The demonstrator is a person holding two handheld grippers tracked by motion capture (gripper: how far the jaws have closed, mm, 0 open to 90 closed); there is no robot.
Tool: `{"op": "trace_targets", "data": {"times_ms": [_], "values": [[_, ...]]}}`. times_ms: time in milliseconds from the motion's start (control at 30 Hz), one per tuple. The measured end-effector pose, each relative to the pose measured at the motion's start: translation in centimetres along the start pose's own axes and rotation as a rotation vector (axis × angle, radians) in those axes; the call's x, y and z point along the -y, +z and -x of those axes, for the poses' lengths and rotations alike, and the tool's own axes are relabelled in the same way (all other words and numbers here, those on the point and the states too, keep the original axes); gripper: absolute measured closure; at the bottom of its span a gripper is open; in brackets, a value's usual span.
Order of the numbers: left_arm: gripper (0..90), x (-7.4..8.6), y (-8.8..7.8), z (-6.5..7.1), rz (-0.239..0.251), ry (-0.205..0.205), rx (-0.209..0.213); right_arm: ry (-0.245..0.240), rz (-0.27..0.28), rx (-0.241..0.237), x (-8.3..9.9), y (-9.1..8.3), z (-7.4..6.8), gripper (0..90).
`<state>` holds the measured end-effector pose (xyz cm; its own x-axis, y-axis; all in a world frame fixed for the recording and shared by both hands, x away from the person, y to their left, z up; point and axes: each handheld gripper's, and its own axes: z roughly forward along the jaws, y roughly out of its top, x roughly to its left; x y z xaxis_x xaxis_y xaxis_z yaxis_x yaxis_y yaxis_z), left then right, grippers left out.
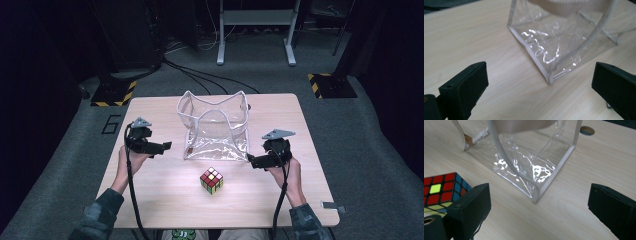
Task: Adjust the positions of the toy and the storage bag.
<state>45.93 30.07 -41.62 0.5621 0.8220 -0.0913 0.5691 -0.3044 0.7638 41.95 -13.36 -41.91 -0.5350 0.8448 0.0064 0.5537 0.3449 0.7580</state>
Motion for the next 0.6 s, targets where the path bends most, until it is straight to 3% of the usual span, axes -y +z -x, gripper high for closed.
{"op": "trace_targets", "data": {"times_ms": [267, 600], "values": [[0.1, 4.4, 0.7, 0.4, -0.046, 0.01, -0.022, 0.002, -0.034, 0.001, 3.9, 1.3, -0.1, 4.1], [0.1, 9.5, 1.0, 1.1, -0.085, 0.025, -0.095, 0.025, -0.064, 0.034, 8.5, 2.5, 0.1, 4.2]]}}
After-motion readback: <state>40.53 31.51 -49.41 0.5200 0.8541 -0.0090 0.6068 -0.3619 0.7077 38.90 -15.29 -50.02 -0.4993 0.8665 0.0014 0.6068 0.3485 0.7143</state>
